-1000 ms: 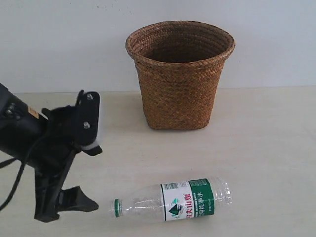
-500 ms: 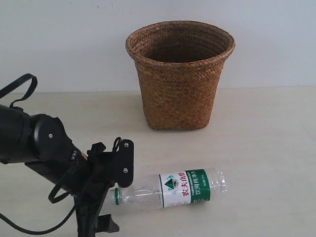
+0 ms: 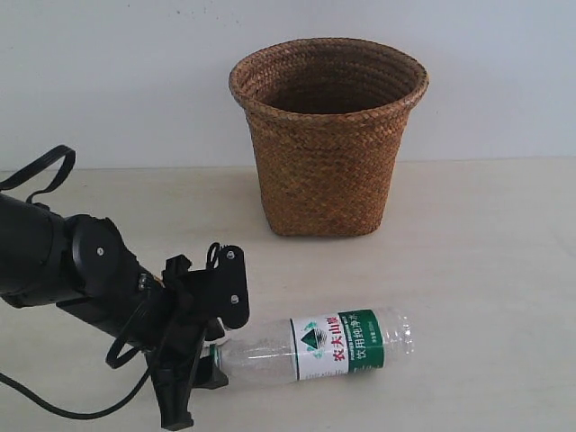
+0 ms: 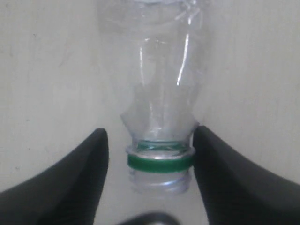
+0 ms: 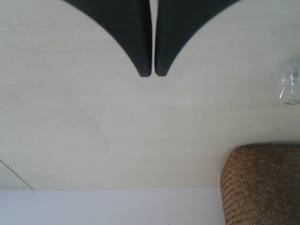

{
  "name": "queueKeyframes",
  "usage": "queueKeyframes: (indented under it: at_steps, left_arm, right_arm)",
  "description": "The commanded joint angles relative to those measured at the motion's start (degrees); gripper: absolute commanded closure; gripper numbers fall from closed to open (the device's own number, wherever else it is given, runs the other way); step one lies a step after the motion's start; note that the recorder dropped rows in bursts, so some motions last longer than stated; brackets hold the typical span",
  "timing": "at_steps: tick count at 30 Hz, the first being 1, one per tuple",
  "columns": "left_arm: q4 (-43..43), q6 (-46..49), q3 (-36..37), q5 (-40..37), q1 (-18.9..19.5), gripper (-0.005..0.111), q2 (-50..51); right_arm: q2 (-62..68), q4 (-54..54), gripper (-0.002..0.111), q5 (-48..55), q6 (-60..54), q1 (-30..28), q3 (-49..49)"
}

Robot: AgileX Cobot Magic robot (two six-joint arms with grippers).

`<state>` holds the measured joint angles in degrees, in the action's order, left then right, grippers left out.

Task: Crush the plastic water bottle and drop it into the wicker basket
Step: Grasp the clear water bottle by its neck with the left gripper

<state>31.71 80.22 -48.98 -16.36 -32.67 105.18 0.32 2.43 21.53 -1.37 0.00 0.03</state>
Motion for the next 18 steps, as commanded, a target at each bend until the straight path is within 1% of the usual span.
queueKeyframes:
  at_steps: [1,9,11,13,17,18]
  left_arm:
    - [0.9,0.1,0.0,0.3,-0.5,0.058,0.1]
    - [0.9,0.4,0.0,0.3,-0.5,0.058,0.6]
    - [0.9,0.4,0.0,0.3,-0.5,0.059,1.0]
    - [0.9,0.4,0.0,0.4,-0.5,0.066,1.4]
    - [0.6,0.4,0.0,1.1,-0.5,0.099,1.5]
    - [0.6,0.4,0.0,1.8,-0.5,0.102,1.5]
  right_arm:
    - [-0.3,0.1,0.108,-0.3,0.0,0.0,0.0]
    - [-0.3,0.1,0.108,-0.3,0.0,0.0,0.0]
    - [-0.3,0.1,0.108,-0.3,0.0,0.0,0.0]
    - [-0.3,0.1,0.108,-0.3,0.0,0.0,0.0]
    - [-0.3,0.1,0.108,-0.3,0.0,0.0,0.0]
    - [-0.3,0.1,0.108,-0.3,0.0,0.0,0.0]
